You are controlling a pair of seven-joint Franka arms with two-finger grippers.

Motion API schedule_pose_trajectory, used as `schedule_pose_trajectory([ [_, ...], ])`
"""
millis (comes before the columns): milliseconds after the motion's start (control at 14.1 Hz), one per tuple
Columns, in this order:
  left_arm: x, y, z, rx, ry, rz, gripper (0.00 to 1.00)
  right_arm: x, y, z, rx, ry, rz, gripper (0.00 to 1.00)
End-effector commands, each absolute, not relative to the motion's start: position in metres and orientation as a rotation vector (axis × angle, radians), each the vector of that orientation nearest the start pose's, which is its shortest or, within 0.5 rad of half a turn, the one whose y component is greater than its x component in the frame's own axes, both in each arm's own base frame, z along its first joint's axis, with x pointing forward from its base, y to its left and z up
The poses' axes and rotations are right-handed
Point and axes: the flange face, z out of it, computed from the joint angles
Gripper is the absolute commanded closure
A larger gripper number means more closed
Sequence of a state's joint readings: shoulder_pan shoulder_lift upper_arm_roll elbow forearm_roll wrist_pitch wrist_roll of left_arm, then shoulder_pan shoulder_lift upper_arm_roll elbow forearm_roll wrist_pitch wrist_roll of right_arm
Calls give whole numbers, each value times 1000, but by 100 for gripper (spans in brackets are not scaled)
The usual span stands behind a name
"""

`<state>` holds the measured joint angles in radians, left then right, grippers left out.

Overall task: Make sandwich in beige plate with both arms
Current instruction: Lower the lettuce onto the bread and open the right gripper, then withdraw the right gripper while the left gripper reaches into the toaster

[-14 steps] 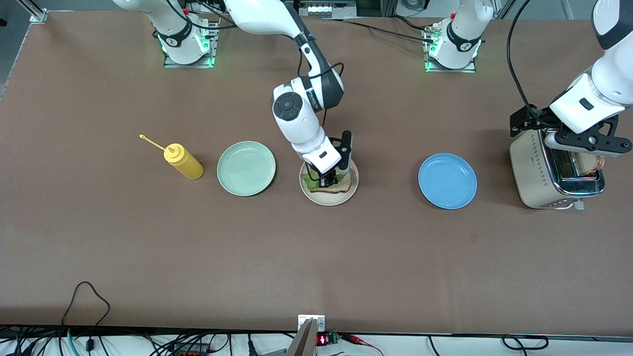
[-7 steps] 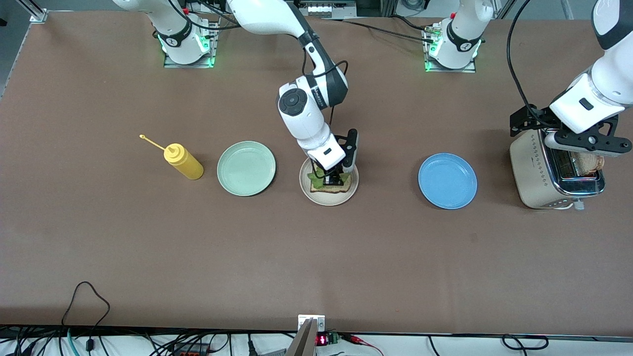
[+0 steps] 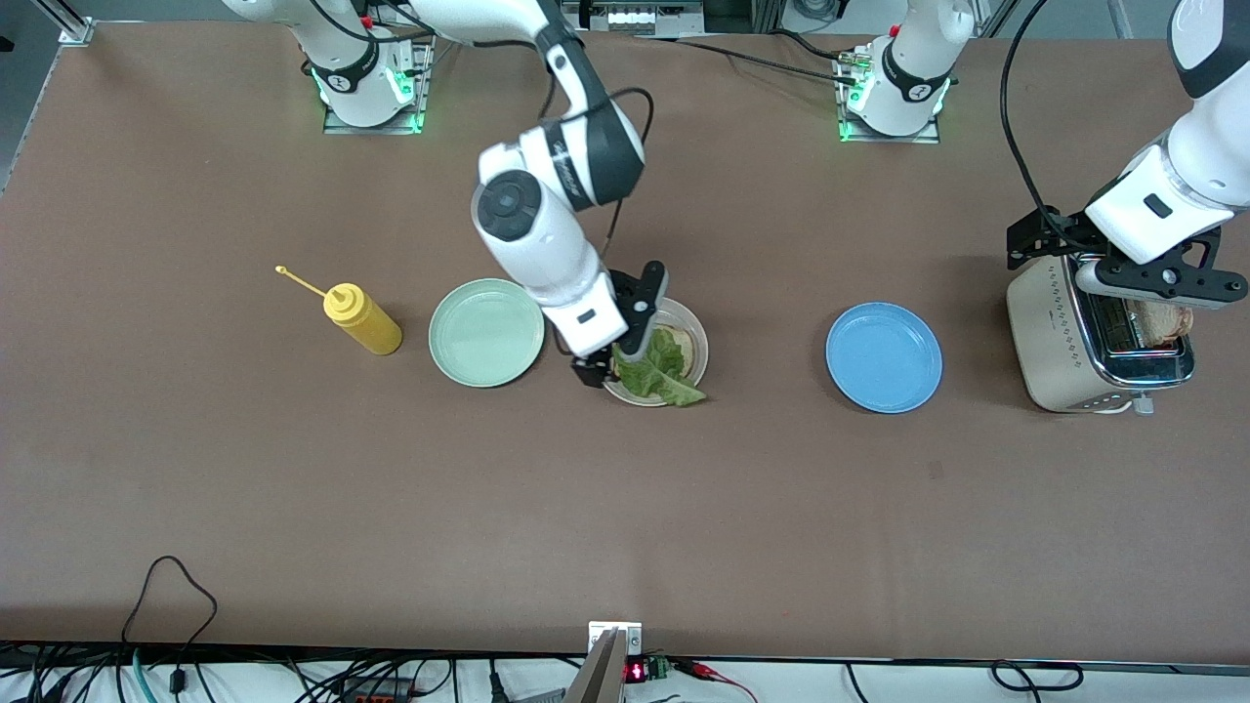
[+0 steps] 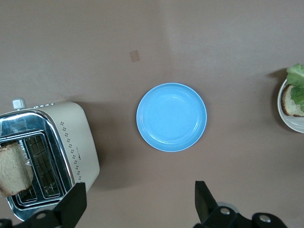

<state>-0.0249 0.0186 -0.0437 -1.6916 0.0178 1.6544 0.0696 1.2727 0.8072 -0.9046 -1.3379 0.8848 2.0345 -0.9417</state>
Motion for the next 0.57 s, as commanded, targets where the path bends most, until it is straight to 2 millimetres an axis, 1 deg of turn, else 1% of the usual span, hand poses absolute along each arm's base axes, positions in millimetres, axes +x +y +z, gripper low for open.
schedule_pose_trajectory([
  [0, 562, -36, 570, -3099, 207, 93, 0, 585, 437, 427, -2597, -1428, -310, 0],
  [142, 562, -36, 570, -3101, 200, 95, 0, 595, 404, 449, -2681, -1320, -258, 0],
  [212, 562, -36, 569, -3101, 203, 95, 0, 600, 384, 464, -2740, -1231, -246, 0],
  [283, 564, -36, 564, -3105, 202, 114, 0, 602, 366, 482, -2819, -1068, -234, 0],
  [354, 562, -34, 555, -3107, 194, 186, 0, 602, 351, 497, -2893, -857, -213, 0],
  [425, 557, -35, 551, -3103, 181, 264, 0, 603, 341, 505, -2946, -661, -197, 0],
  [496, 556, -34, 547, -3097, 154, 326, 0, 604, 329, 513, -2993, -457, -188, 0],
])
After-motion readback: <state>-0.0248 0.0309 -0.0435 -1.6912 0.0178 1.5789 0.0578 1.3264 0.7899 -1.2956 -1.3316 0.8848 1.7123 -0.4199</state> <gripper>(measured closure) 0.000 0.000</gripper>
